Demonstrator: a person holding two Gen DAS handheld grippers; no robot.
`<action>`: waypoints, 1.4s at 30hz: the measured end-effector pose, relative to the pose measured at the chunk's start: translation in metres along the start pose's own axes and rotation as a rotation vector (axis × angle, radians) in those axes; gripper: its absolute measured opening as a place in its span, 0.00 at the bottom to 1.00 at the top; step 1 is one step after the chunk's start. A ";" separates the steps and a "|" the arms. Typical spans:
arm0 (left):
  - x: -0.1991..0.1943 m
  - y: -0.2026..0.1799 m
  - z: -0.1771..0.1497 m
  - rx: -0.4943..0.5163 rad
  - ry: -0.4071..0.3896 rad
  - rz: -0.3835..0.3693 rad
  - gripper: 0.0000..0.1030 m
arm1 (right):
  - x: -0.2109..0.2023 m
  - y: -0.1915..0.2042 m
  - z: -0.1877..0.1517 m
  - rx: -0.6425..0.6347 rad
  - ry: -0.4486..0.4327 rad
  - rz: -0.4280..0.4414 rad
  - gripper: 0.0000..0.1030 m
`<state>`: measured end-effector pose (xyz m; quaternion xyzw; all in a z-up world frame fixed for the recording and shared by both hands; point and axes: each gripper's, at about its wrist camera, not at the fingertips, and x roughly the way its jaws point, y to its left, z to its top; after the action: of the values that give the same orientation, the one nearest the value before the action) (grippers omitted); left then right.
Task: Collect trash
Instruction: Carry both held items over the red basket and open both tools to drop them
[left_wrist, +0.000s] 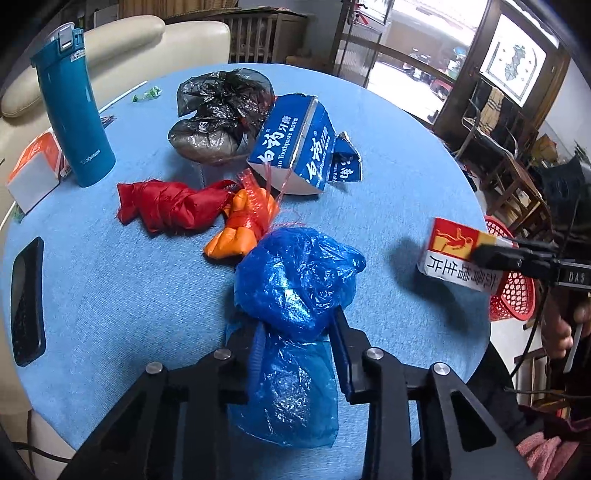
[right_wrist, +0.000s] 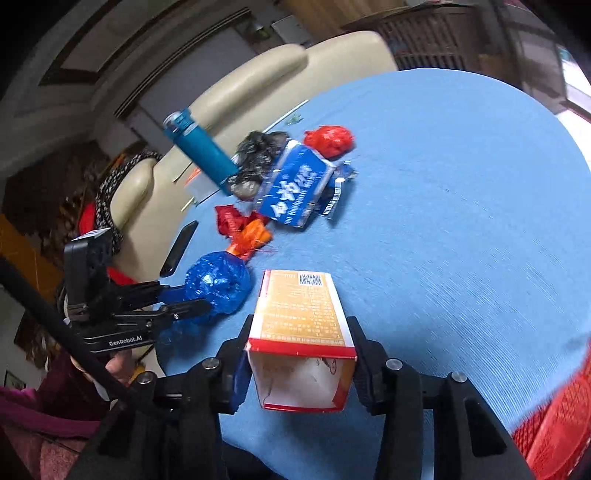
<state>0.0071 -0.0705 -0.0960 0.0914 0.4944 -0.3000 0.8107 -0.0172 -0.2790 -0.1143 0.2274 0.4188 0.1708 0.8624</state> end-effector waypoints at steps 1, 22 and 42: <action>0.000 -0.004 0.001 0.002 0.001 0.004 0.32 | -0.003 -0.003 -0.003 0.011 -0.005 0.004 0.47; 0.021 -0.196 0.056 0.329 0.047 -0.174 0.31 | -0.169 -0.114 -0.076 0.325 -0.327 -0.111 0.46; 0.073 -0.341 0.064 0.547 0.128 -0.238 0.65 | -0.242 -0.221 -0.160 0.656 -0.437 -0.173 0.65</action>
<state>-0.1174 -0.4013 -0.0764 0.2665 0.4525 -0.5086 0.6823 -0.2653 -0.5413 -0.1643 0.4856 0.2754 -0.0974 0.8239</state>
